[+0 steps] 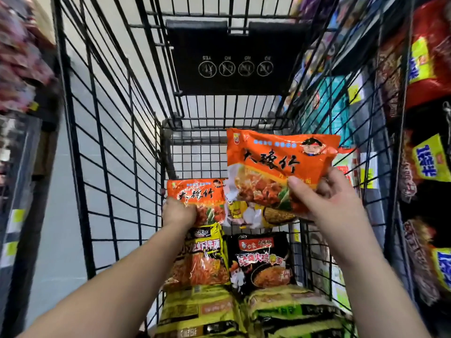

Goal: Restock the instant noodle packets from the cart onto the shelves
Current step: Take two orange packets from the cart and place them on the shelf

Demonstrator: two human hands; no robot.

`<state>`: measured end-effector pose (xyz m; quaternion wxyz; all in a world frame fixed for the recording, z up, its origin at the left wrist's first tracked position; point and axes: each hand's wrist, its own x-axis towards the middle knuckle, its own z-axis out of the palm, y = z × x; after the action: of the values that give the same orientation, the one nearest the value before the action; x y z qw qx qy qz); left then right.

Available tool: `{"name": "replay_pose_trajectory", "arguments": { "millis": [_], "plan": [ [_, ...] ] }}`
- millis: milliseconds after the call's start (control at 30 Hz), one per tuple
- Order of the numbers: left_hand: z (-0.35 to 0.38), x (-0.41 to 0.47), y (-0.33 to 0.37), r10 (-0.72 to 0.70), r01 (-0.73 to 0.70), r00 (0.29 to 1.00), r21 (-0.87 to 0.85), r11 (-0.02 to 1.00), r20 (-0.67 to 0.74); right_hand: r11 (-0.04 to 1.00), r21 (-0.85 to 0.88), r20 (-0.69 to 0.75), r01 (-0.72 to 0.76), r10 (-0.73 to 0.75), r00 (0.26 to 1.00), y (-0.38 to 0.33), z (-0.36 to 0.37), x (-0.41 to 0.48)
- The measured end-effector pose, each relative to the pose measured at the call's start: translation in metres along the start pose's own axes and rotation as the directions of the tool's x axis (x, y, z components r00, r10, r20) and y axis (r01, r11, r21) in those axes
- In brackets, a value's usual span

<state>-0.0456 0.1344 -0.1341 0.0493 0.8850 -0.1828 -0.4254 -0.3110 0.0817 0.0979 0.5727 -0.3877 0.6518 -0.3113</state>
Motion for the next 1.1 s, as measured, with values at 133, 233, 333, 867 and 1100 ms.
{"name": "replay_pose_trajectory", "arguments": {
  "millis": [133,233,333,867,1100],
  "plan": [
    [-0.004,-0.009,0.008,0.026,-0.027,1.0,-0.02,0.999,-0.015,1.0,-0.003,-0.027,0.009,-0.01,1.0,-0.004,-0.014,-0.005],
    [-0.005,-0.013,0.008,0.001,-0.002,1.0,-0.045,0.999,-0.007,0.999,0.035,-0.048,0.036,-0.034,0.998,-0.007,-0.019,-0.006],
    [-0.011,-0.027,0.016,0.046,-0.047,0.999,-0.046,0.998,-0.019,0.997,0.064,-0.049,0.045,-0.042,0.998,-0.011,-0.019,-0.007],
    [-0.029,-0.053,0.039,0.031,0.037,0.981,-0.34,0.94,0.193,0.995,0.103,-0.049,0.002,0.003,0.999,-0.003,-0.022,-0.004],
    [-0.064,-0.059,0.063,0.144,-0.088,0.979,-0.344,0.935,0.142,0.992,0.127,-0.056,-0.002,0.009,0.998,-0.008,-0.031,-0.011]
  ]
}}
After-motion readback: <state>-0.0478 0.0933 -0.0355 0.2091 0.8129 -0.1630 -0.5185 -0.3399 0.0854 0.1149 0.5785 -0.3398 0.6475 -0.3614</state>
